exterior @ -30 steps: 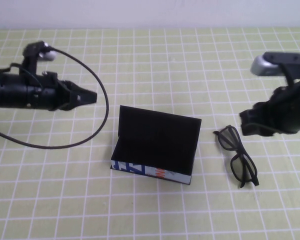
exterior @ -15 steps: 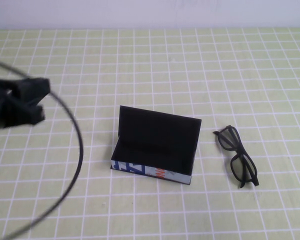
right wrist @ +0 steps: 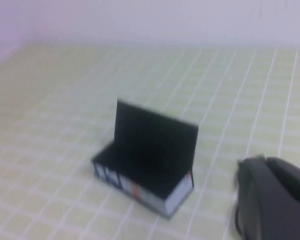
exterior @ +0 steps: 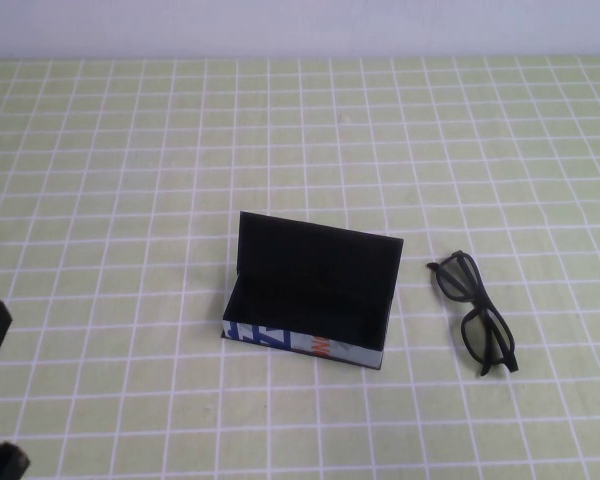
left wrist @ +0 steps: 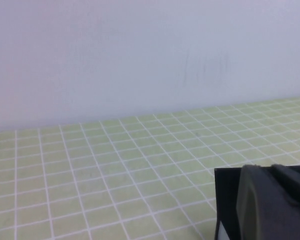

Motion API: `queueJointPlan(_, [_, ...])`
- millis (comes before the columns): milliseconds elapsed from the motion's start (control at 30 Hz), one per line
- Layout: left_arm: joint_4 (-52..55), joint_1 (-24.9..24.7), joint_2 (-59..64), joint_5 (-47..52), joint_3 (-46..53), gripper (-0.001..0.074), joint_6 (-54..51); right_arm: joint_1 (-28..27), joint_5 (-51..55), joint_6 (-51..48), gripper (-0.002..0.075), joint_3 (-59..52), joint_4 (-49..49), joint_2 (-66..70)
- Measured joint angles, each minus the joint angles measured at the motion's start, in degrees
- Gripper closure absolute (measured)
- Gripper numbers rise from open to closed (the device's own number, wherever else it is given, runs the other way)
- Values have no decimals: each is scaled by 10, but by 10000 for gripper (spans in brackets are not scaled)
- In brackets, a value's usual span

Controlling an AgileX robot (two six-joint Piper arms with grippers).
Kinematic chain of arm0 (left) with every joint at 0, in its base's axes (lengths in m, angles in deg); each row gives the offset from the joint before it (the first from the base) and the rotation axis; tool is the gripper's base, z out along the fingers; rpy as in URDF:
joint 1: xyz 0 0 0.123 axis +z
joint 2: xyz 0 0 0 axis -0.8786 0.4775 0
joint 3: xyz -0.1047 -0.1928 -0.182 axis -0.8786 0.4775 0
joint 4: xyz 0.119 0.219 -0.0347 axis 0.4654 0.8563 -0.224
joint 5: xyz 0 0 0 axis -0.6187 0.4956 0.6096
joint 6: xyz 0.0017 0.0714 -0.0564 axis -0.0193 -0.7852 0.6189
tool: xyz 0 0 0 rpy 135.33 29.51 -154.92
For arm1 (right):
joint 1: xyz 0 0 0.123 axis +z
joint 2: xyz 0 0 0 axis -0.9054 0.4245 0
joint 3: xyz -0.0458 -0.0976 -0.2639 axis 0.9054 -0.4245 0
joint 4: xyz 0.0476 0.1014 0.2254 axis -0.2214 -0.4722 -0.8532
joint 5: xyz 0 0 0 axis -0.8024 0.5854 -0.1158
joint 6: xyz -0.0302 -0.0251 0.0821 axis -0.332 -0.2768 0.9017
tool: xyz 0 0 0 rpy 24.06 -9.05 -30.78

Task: Take glasses out of glasses case

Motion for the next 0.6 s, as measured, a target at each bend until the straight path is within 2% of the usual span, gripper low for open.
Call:
queueJointPlan(133, [-3,0,-73,-37,54,739,-1,0,-124,-52,742,-60,-74,-3])
queueJointPlan(300, [-7,0,-107,-101,125,739,-1,0,-239,-76,742,-127,-105,18])
queueJointPlan(600, [-16,0,-108,-109,152,739,-1,0,-271,-81,743,-146,-111,22])
